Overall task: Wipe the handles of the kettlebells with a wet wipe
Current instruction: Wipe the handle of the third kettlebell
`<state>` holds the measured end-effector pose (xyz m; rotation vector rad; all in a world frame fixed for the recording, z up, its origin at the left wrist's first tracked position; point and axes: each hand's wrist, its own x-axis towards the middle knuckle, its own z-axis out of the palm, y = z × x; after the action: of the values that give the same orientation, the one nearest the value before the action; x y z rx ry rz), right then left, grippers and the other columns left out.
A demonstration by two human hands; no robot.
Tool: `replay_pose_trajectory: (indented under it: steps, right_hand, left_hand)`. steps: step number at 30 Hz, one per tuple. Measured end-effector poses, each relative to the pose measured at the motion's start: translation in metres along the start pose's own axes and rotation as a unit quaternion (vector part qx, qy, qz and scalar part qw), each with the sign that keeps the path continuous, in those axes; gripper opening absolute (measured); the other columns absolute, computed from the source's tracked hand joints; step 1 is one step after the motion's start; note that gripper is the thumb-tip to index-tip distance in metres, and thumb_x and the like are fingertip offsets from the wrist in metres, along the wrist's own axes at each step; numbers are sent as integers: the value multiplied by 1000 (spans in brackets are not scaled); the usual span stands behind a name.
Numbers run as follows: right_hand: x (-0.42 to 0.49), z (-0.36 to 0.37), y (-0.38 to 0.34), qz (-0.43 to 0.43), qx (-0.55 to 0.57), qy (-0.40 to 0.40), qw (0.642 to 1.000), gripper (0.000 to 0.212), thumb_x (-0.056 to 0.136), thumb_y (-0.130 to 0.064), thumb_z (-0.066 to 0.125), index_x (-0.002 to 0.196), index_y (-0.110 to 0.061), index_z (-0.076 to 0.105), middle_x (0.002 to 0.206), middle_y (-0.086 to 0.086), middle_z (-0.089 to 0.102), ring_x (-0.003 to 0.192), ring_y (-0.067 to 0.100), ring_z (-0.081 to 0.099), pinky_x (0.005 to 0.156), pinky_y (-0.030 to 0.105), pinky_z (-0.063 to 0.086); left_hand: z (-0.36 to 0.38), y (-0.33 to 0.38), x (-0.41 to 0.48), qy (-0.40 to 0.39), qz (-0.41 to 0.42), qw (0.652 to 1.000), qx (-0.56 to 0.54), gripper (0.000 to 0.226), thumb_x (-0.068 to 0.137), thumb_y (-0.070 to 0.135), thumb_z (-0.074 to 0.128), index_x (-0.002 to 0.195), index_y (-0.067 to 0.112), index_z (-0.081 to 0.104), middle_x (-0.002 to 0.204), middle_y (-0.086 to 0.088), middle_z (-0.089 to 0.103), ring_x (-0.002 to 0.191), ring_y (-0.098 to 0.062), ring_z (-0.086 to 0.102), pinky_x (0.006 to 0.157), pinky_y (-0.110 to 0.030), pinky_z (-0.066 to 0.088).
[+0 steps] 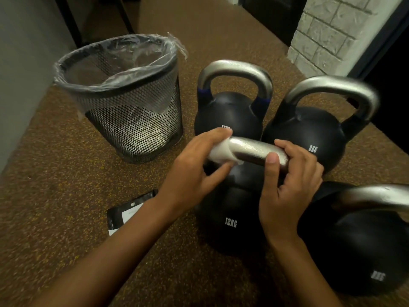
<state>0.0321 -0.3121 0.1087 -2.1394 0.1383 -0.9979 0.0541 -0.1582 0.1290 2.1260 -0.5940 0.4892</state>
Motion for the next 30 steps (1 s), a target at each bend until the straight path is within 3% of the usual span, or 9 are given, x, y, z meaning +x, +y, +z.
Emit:
replay_pose_trajectory:
  steps: [5,8,11,14,16,20,23,26,30]
  right_hand:
    - [0,-1,0,1,2,-6,1000,34,94,-38,39,115,-19,59,113,1,56,107,15,44,94,30,30]
    - [0,-2,0,0,3,-5,1000,34,94,-37,40,115,-18,59,113,1,56,107,16,44,94,31,30]
    - [0,-2,0,0,3,-5,1000,34,94,-37,40,115,-18,59,113,1,56,107,16,45,95,32,30]
    - [0,-2,0,-1,4,-6,1000,33,94,-38,39,115,-19,58,113,0,56,107,16,45,94,33,31]
    - [0,-2,1,-3,4,-7,1000,33,94,-38,39,115,-19,58,113,0,56,107,16,45,94,35,32]
    - [0,-2,1,-4,6,-11,1000,33,94,-37,39,115,-19,58,114,1,56,108,16,45,94,37,34]
    - [1,-2,2,-4,7,-13,1000,33,94,-36,40,116,-19,58,114,0,56,108,15,44,95,38,34]
    - [0,-3,2,-6,8,-15,1000,33,94,-36,40,116,-19,58,114,0,56,109,15,44,94,39,34]
    - [0,-3,3,-6,7,-16,1000,33,94,-37,40,116,-19,58,115,0,56,109,15,44,94,35,33]
  left_hand:
    - [0,6,4,-16,-26,998,-46,39,93,33,43,126,13,52,129,2,56,125,-8,47,111,-36,31]
    - [4,3,14,18,-151,986,-70,41,96,37,32,104,13,64,99,-2,68,94,-12,62,88,-40,47]
    - [3,5,34,-14,-238,971,-33,50,97,36,31,87,1,64,81,-16,65,78,-29,59,74,-45,46]
    - [3,16,47,-83,-215,970,83,39,101,26,29,77,4,51,83,-19,63,84,-36,57,78,-37,40]
    - [7,23,43,-67,-105,983,137,36,100,26,27,78,10,51,75,-7,59,82,-30,58,85,-30,35]
    - [12,20,31,-42,-4,992,122,41,97,30,26,101,13,63,95,1,66,93,-14,58,105,-29,29]
    - [6,14,38,-63,-87,992,73,48,97,35,25,87,7,64,80,0,64,78,-8,54,98,-28,34]
    - [0,16,56,-128,-232,963,47,43,99,27,33,68,3,52,63,-3,52,63,-20,47,66,-30,34]
    - [7,28,59,-111,-198,972,58,23,99,18,33,86,10,50,84,-14,60,80,-35,56,76,-40,41]
